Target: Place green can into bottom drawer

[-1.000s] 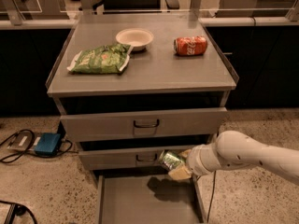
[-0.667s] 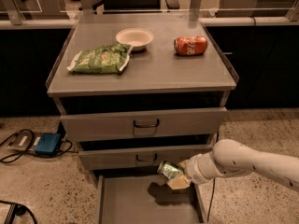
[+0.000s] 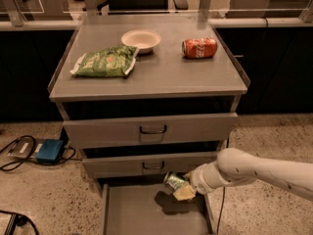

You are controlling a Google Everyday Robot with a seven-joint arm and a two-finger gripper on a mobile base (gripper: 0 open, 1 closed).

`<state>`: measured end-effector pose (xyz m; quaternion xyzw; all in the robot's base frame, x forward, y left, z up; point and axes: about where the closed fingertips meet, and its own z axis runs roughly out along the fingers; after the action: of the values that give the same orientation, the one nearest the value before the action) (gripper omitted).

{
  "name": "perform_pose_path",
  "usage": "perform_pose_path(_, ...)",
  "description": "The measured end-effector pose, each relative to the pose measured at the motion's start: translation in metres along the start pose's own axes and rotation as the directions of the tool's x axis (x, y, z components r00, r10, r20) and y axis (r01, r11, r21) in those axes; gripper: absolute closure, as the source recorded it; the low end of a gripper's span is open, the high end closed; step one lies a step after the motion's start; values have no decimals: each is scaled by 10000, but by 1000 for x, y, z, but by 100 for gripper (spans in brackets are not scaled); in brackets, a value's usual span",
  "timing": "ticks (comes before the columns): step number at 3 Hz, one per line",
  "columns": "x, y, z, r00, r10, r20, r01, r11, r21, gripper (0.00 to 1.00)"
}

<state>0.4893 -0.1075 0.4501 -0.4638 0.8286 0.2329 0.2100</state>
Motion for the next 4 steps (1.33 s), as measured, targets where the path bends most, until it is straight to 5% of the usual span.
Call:
perform_pose_path(2,68,-28,95,9889,1224,-838,-1291,9884,-799,100)
perform_pose_path(3,84,-30,121,9902,1055,-915,-1141,9889,-951,100)
perform_pose_path(4,89,-35,141,9988,337,-357,-372,9943,-1000,100)
